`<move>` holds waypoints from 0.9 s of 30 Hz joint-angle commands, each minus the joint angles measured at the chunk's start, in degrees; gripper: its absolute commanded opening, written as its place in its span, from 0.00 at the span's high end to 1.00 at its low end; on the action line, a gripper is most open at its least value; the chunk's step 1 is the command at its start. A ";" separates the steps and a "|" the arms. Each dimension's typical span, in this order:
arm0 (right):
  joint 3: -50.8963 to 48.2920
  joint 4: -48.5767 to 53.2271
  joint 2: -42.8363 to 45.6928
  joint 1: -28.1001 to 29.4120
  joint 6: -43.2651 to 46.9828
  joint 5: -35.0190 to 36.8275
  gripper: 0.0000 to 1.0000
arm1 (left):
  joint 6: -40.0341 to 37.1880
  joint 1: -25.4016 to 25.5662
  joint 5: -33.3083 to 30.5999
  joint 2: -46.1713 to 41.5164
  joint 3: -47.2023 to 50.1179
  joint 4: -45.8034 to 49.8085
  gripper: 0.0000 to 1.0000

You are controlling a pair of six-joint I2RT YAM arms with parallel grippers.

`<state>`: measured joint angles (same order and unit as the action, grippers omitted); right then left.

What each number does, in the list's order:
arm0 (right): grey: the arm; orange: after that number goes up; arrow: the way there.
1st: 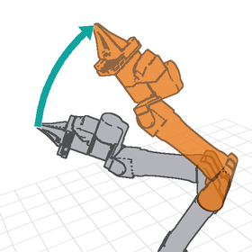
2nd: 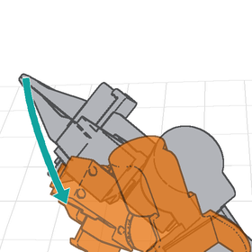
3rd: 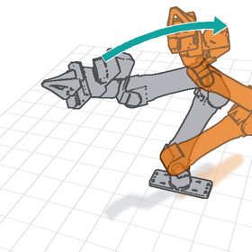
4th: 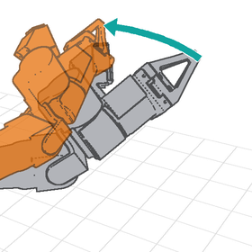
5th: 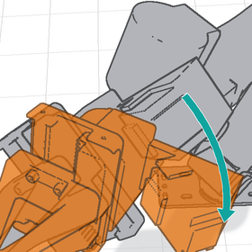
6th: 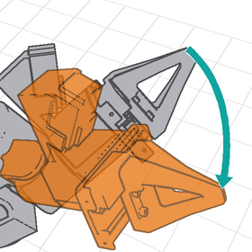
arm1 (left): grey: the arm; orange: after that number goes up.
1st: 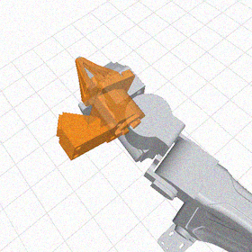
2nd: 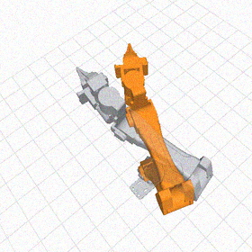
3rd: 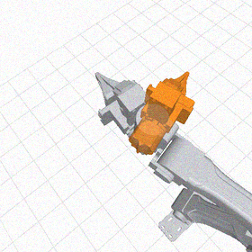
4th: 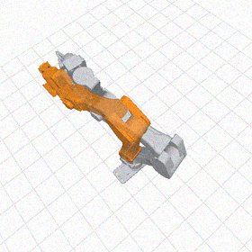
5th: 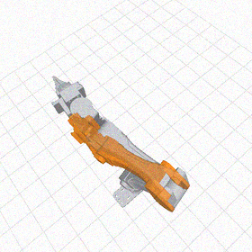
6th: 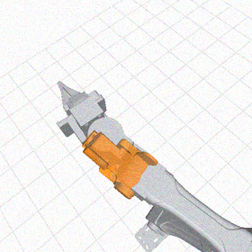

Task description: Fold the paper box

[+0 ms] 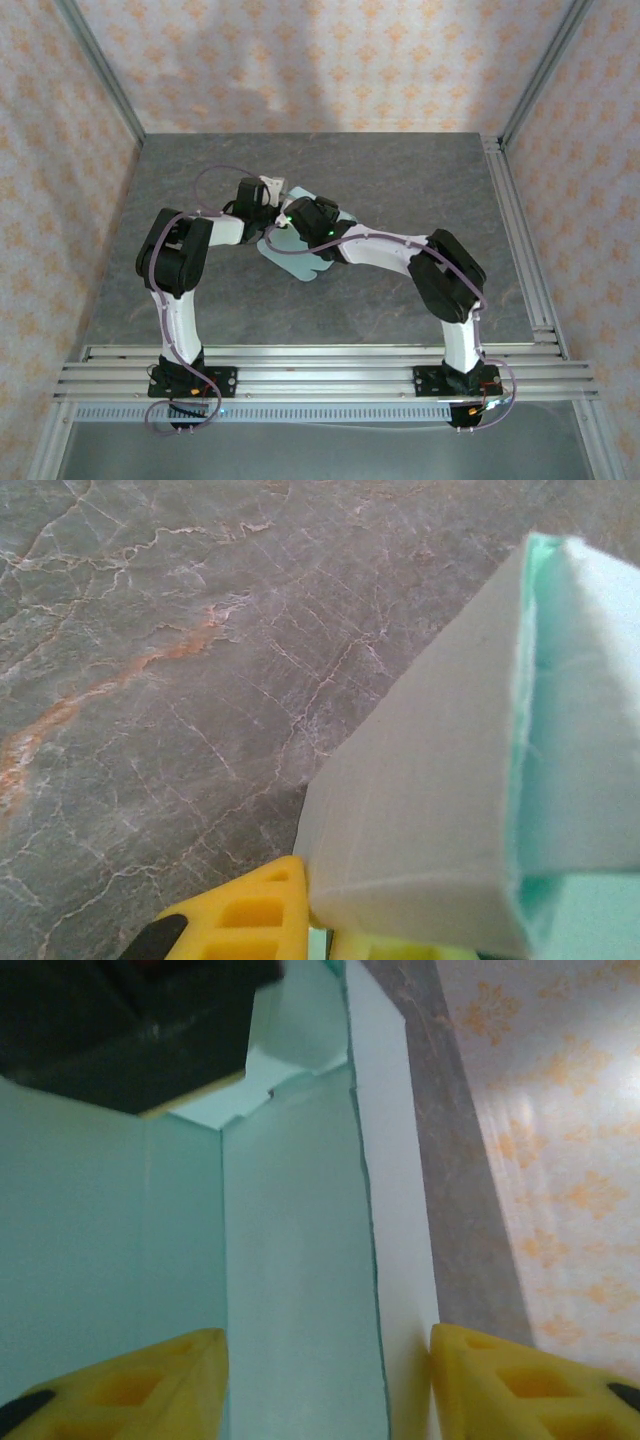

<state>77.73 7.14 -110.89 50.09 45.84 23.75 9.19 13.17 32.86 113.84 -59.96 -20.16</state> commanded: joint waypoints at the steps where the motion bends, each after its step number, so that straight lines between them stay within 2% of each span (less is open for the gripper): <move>1: -1.73 4.99 5.42 -0.22 -7.02 -9.64 0.38 | -0.05 0.47 -2.04 -2.68 -0.02 4.27 0.92; 7: -6.91 0.09 15.91 -2.82 -19.89 -26.50 0.31 | -1.76 1.23 -4.26 -3.49 0.00 5.23 0.93; 13: -11.88 -8.07 22.59 -7.29 -32.56 -33.21 0.31 | -3.01 2.45 -5.89 -4.07 0.29 5.38 0.93; 16: -12.98 -10.08 23.79 -9.53 -38.39 -33.88 0.30 | -3.76 2.80 -6.14 -4.07 0.35 5.97 0.93; 21: -6.89 -3.12 22.00 -14.30 -49.03 -32.27 0.30 | -6.77 4.19 -8.33 -6.33 0.78 7.07 0.94; 27: 2.13 8.99 15.32 -19.56 -55.46 -34.77 0.31 | -12.34 7.86 -14.11 -7.01 -1.72 12.60 0.95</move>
<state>76.58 8.80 -92.84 32.25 -3.31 -8.93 1.06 19.57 22.92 109.19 -59.96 -11.18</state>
